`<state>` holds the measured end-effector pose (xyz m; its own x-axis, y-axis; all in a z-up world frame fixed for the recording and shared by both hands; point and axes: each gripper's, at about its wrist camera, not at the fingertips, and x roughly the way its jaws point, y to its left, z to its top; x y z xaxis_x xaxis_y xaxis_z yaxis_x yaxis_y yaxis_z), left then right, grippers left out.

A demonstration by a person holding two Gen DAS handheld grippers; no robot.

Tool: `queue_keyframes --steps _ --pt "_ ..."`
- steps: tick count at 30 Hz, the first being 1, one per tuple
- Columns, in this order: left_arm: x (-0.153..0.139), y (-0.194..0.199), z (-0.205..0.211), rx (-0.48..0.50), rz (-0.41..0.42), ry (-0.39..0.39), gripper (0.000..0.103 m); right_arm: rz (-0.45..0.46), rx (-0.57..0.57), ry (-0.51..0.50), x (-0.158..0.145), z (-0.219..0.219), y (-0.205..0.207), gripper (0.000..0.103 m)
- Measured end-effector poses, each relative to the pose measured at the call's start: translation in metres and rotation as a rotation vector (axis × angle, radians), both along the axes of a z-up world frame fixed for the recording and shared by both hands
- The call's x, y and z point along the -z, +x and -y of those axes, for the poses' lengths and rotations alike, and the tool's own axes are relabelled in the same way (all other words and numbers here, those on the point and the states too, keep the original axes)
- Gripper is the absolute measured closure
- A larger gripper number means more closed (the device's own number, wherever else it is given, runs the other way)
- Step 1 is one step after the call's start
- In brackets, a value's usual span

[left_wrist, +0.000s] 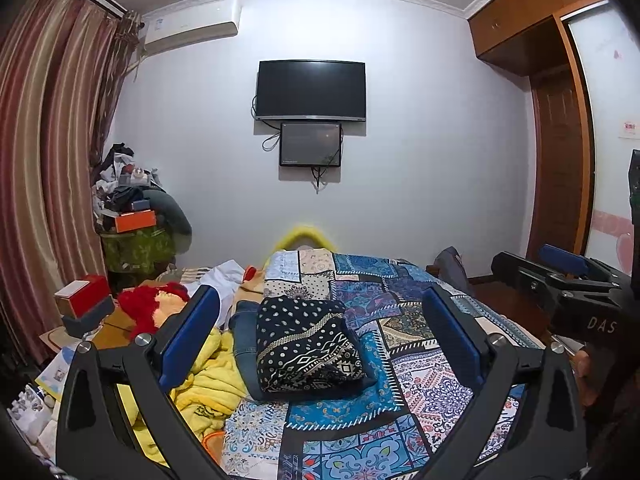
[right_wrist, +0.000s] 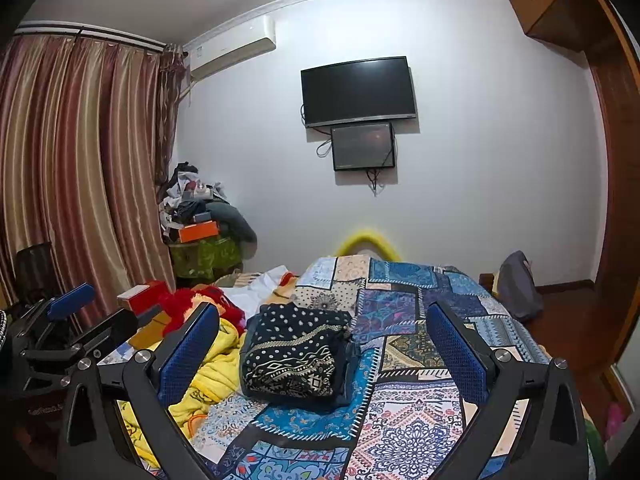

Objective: Fold large clothes

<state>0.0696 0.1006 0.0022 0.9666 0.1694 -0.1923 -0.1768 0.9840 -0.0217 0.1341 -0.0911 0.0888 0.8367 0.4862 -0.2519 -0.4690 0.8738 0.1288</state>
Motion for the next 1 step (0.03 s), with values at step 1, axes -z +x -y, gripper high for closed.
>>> queue_keyframes --steps 1 --pt "-0.0001 -0.0002 0.0003 -0.003 0.0 0.001 0.001 -0.004 0.0 0.002 0.0004 0.0004 0.0008 0.0"
